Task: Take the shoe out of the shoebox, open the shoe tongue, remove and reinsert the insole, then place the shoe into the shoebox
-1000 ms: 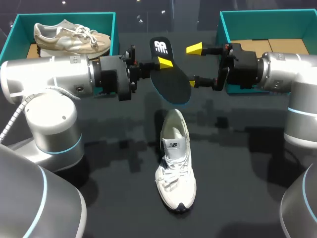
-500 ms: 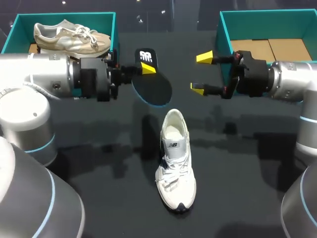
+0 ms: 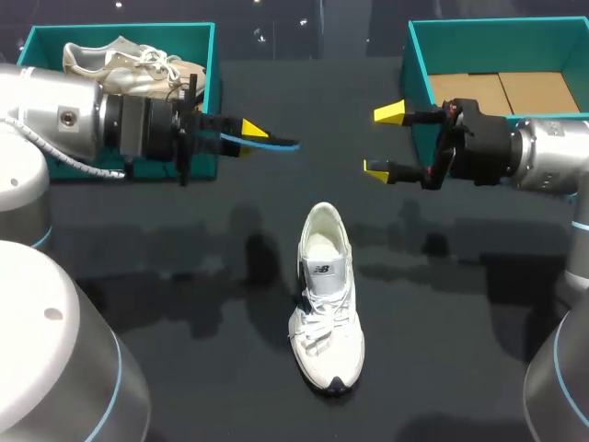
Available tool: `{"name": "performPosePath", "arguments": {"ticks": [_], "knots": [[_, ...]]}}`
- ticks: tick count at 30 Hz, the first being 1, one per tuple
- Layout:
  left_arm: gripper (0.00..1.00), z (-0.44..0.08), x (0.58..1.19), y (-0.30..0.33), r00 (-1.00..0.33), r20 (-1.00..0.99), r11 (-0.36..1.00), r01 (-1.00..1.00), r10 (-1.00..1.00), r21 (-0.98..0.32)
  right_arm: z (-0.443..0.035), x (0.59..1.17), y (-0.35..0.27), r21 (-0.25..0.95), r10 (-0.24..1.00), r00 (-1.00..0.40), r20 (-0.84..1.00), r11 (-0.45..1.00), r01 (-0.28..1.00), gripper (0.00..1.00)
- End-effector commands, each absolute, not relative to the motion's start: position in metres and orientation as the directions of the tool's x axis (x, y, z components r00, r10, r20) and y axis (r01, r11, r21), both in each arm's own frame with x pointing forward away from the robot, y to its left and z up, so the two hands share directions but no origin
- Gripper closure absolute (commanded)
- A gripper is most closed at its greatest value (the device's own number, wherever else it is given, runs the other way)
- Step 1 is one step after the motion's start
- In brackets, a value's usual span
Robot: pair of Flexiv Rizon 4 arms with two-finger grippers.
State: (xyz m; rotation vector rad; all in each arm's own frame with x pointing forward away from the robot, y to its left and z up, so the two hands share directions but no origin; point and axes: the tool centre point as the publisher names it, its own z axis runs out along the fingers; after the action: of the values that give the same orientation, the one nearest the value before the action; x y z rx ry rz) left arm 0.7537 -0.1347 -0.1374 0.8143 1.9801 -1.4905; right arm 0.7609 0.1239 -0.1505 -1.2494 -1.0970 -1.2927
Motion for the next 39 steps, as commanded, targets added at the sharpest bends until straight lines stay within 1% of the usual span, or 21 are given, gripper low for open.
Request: {"name": "performPosePath", "arguments": {"ticks": [1,17,22,26,28,34,39], "knots": [[1.0,-0.135,0.756,-0.137,-0.859,-0.466,0.275,0.511,0.215,-0.815,-0.151,0.76,0.124,-0.028,-0.059,0.022,0.998,-0.101,0.994,0.0],[1.0,-0.135,0.756,-0.137,-0.859,-0.466,0.275,0.511,0.215,-0.815,-0.151,0.76,0.124,-0.028,-0.059,0.022,0.998,-0.101,0.994,0.0],[1.0,-0.127,0.766,-0.144,-0.946,-0.274,0.333,0.318,0.172,-0.888,-0.151,0.76,0.124,-0.028,-0.059,0.022,0.998,-0.101,0.994,0.0],[1.0,-0.121,0.77,-0.146,-0.982,-0.137,0.37,0.175,0.128,-0.912,-0.151,0.76,0.124,-0.028,-0.059,0.022,0.998,-0.101,0.994,0.0],[1.0,-0.117,0.772,-0.147,-0.994,-0.037,0.399,0.074,0.101,-0.914,-0.151,0.76,0.124,-0.028,-0.059,0.022,0.998,-0.101,0.994,0.0],[1.0,-0.111,0.773,-0.147,-0.981,0.19,0.449,-0.15,0.045,-0.881,-0.151,0.76,0.124,-0.028,-0.059,0.022,0.998,-0.101,0.994,0.0],[1.0,-0.108,0.779,-0.149,-0.922,0.387,0.449,-0.354,-0.021,-0.82,-0.151,0.76,0.124,-0.028,-0.059,0.022,0.998,-0.101,0.994,0.0]]}}
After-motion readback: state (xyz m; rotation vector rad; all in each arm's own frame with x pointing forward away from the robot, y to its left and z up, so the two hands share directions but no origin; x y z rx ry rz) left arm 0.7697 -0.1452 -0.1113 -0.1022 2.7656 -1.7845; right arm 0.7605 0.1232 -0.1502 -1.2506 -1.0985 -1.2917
